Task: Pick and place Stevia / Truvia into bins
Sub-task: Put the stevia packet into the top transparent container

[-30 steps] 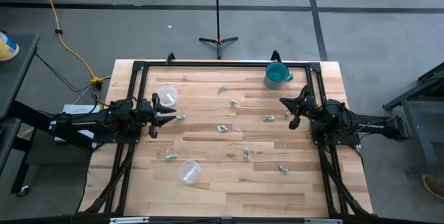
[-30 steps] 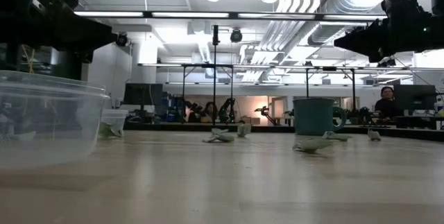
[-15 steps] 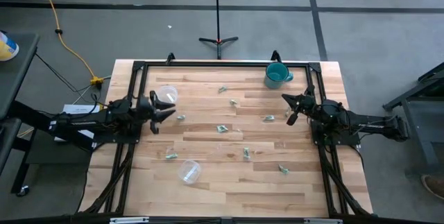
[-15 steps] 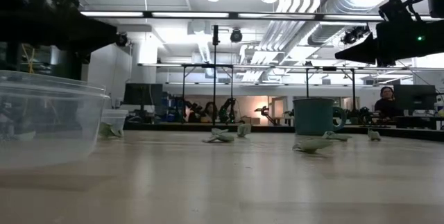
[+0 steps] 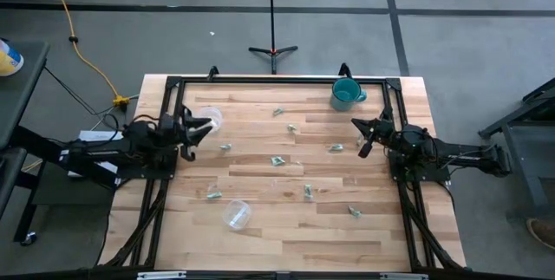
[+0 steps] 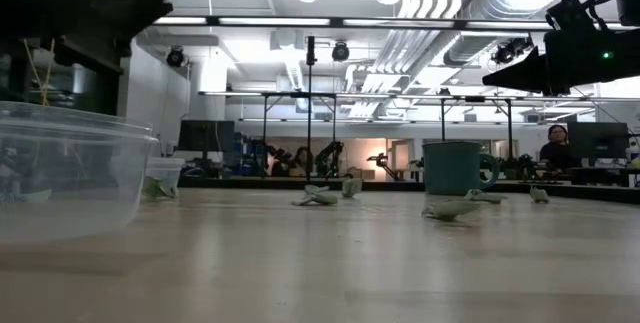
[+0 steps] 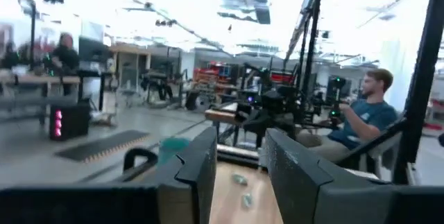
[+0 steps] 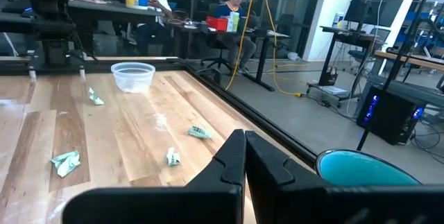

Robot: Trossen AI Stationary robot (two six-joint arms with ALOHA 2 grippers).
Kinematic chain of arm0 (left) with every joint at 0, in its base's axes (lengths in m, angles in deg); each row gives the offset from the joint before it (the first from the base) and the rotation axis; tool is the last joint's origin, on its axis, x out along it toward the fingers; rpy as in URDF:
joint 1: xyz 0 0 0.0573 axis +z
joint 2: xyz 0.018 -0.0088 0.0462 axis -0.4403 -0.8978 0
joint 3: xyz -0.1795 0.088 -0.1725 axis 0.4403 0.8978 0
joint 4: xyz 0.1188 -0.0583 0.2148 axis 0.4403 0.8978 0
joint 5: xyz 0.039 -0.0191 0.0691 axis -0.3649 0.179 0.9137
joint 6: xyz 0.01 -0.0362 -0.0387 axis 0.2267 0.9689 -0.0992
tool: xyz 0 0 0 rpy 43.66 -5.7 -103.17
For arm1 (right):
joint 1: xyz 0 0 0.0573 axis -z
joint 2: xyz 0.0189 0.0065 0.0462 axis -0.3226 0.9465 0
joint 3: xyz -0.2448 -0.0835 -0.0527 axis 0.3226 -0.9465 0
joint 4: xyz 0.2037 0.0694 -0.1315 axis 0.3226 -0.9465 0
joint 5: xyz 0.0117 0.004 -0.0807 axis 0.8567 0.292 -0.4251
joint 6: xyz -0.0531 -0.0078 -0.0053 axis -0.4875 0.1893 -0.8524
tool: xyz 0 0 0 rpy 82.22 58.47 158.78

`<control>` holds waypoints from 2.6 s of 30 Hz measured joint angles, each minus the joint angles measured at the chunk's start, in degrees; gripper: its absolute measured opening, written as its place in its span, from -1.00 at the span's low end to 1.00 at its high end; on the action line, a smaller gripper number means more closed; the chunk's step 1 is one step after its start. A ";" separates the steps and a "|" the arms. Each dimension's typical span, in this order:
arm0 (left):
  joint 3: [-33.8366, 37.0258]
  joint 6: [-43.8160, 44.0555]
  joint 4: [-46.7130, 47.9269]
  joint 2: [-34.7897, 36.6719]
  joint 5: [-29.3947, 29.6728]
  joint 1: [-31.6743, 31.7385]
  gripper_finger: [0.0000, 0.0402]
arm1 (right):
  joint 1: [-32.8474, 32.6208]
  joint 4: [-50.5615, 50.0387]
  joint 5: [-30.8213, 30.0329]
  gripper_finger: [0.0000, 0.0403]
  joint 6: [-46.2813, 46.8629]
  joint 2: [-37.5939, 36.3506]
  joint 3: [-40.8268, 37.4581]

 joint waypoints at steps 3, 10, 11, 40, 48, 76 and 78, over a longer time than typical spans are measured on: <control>-1.73 -3.30 -0.80 -4.86 2.24 0.00 -0.04 | 0.00 -0.02 0.00 -1.00 0.07 0.00 0.00; -7.04 -3.38 1.27 -20.20 2.42 0.00 0.46 | 0.00 0.13 0.00 -1.00 1.24 0.00 0.00; -8.04 -3.05 2.96 -22.44 2.04 0.00 0.51 | 0.00 0.29 0.00 -1.00 1.24 0.00 0.00; -31.36 16.23 53.29 -61.17 2.76 0.00 0.61 | 0.00 0.68 -0.02 -1.00 1.35 0.00 0.00; -29.73 15.39 53.20 -61.17 5.74 0.00 0.61 | 0.00 0.68 -0.04 -1.00 1.35 0.00 0.00; -20.94 10.15 40.53 -63.96 5.10 0.00 0.32 | 0.01 0.31 -0.02 -1.00 1.35 0.00 0.00; -20.94 10.14 40.09 -65.08 5.10 0.00 0.21 | 0.00 0.30 -0.02 -1.00 1.35 0.00 0.00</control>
